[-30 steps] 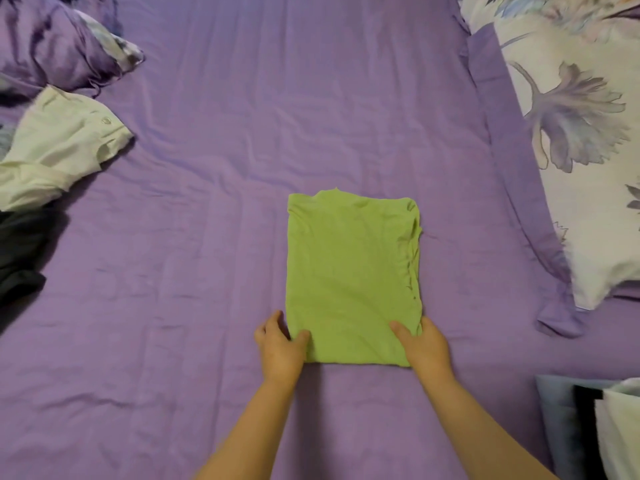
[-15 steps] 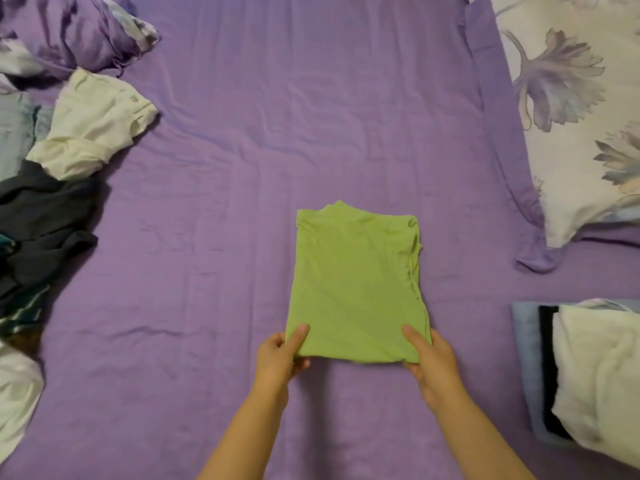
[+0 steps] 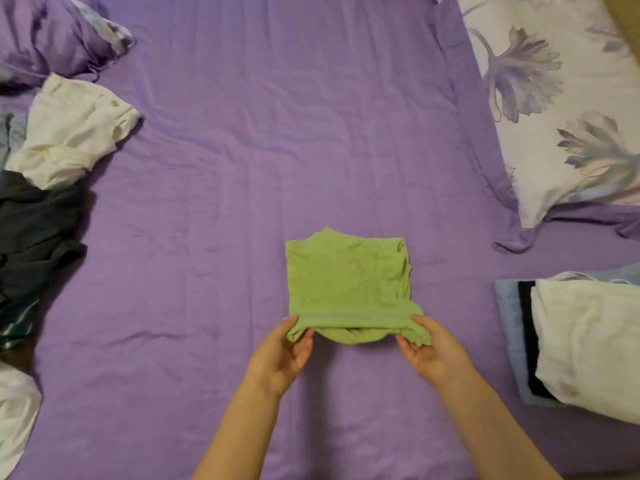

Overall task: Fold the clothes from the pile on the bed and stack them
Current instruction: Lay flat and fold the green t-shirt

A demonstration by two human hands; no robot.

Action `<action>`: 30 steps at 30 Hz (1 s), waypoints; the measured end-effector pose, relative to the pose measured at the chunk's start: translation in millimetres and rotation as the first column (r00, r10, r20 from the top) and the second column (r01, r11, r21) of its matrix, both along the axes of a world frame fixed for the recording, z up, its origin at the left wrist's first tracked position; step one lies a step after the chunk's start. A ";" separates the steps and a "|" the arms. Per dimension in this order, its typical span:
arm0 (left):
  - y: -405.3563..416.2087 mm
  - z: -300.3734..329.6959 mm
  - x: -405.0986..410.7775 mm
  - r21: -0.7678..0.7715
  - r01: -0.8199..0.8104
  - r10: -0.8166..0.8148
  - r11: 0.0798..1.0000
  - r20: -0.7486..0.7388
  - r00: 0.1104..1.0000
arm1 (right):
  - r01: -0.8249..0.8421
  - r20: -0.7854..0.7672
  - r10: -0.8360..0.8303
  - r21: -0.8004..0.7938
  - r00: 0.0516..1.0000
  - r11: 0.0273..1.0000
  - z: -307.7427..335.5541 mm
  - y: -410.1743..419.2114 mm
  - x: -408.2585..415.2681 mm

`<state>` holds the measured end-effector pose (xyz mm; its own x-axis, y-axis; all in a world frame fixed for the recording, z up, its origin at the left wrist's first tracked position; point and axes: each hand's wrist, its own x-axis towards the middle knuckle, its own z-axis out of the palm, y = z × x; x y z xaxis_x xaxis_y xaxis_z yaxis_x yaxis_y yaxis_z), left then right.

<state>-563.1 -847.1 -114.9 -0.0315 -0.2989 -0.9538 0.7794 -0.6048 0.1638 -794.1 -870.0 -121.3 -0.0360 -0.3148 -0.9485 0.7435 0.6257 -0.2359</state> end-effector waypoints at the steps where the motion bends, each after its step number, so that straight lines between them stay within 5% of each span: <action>1: -12.1 -0.8 -0.1 -0.013 -0.024 0.023 1.000 -0.030 0.999 | 0.022 -0.005 -0.022 0.007 1.000 1.000 0.2 -10.5 1.9; 11: -105.0 -33.8 3.0 -0.103 -0.100 0.098 0.990 -0.020 0.995 | 0.065 -0.041 -0.070 -0.097 0.997 0.993 -28.6 -110.0 26.4; 15: -116.0 -55.0 -0.9 -0.188 0.092 -0.063 0.978 0.154 0.986 | -0.178 -0.319 0.107 -0.203 0.942 0.963 -54.2 -117.1 36.0; 17: -112.2 -62.3 -6.3 -0.226 0.274 -0.196 0.935 0.315 0.929 | -0.430 -0.577 0.231 -0.235 0.784 0.872 -63.4 -105.2 42.7; 19: -101.8 -72.9 -10.4 -0.219 0.596 -0.338 0.773 0.653 0.678 | -0.810 -0.869 0.349 -0.093 0.350 0.579 -70.0 -92.0 51.2; 20: -95.1 -81.1 -10.9 -0.153 0.777 -0.352 0.611 0.826 0.440 | -0.929 -0.943 0.324 0.057 0.070 0.366 -75.4 -86.2 54.1; 22: -86.6 -98.6 -9.5 0.088 0.966 -0.218 0.241 0.975 -0.034 | -0.915 -0.910 0.129 0.402 -0.394 0.042 -85.5 -81.0 58.8; 23: -85.9 -104.1 -8.1 0.216 0.970 -0.151 0.115 0.969 -0.198 | -0.857 -0.854 0.061 0.515 -0.516 -0.023 -88.9 -82.0 60.6; 26: -92.6 -114.8 -7.3 0.516 0.855 -0.025 -0.056 0.855 -0.518 | -0.720 -0.725 0.007 0.683 -0.689 -0.125 -97.7 -95.3 55.9; 30: -101.6 -142.1 2.1 0.652 0.750 -0.135 -0.115 0.738 -0.662 | -0.635 -0.616 0.155 0.755 -0.772 -0.165 -117.3 -112.2 41.2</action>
<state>-561.0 -948.7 -257.0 -0.2003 -0.9003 -0.3865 -0.9696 0.1256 0.2098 -752.9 -982.2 -238.6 0.2127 -0.8775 -0.4298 -0.9753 -0.2174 -0.0388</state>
